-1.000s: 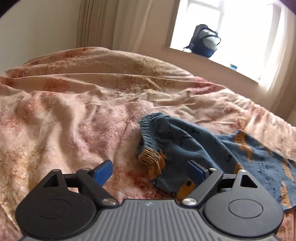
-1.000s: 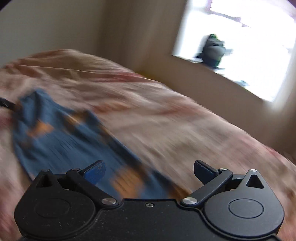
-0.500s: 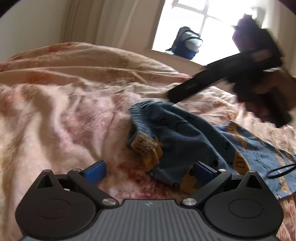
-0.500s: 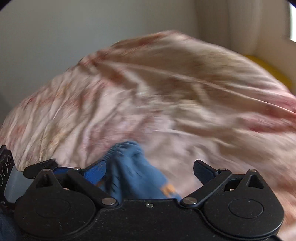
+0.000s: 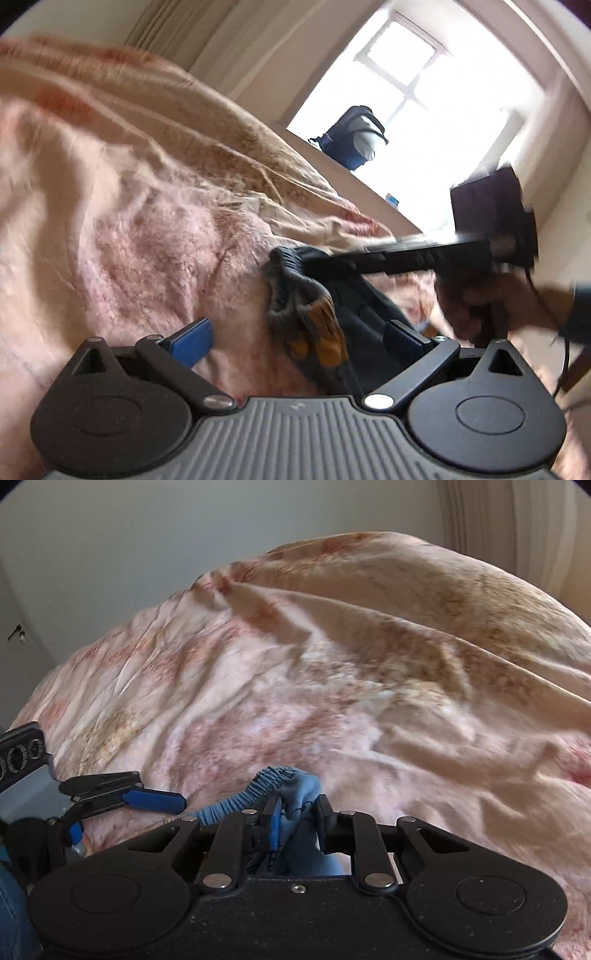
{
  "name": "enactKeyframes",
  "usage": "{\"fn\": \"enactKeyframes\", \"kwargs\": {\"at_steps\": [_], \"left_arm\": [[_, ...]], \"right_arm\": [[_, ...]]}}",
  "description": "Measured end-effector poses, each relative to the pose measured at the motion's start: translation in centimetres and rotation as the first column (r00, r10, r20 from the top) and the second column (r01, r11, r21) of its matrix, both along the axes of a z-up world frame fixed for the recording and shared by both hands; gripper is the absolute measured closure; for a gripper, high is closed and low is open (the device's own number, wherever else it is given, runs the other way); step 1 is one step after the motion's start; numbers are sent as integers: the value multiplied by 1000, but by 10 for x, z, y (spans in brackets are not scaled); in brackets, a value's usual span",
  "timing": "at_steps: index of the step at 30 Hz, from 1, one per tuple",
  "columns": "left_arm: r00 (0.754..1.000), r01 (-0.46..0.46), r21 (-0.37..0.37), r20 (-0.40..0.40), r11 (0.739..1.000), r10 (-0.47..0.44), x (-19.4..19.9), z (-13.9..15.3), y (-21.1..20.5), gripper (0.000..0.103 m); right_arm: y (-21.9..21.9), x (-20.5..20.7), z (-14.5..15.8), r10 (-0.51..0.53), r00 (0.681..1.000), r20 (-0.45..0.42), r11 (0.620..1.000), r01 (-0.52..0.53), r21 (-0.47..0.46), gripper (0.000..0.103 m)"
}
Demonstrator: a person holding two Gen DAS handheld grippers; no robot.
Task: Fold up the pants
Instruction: 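Grasp the elastic cuff with the right gripper while the left gripper approaches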
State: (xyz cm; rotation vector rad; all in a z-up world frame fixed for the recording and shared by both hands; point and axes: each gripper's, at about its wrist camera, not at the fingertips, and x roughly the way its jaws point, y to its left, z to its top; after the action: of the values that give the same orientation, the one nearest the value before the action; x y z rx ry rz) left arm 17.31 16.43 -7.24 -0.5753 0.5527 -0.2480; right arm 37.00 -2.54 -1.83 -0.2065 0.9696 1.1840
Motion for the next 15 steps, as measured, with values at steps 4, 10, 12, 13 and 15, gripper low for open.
{"fn": "enactKeyframes", "kwargs": {"at_steps": [4, 10, 12, 13, 15], "left_arm": [[1000, 21, -61, 2, 998, -21, 5, -2, 5, 15], [998, -13, -196, -65, 981, 1, 23, -20, 19, 48], [997, -26, -224, -81, 974, 8, 24, -25, 24, 54], [996, -22, -214, -85, 977, 4, 25, -24, 23, 55], [996, -4, -170, -93, 985, -12, 27, -21, 16, 79]], "right_arm": [[-3, 1, -4, -1, 1000, -19, 1000, 1, 30, 83], [-10, 4, -4, -14, 999, -44, 998, 17, 65, 83], [-12, 4, -2, -23, 999, -44, 997, 26, 69, 83], [-13, 4, -1, -27, 999, -44, 997, 30, 71, 83], [-14, 3, 0, -33, 999, -41, 997, 36, 73, 83]]}}
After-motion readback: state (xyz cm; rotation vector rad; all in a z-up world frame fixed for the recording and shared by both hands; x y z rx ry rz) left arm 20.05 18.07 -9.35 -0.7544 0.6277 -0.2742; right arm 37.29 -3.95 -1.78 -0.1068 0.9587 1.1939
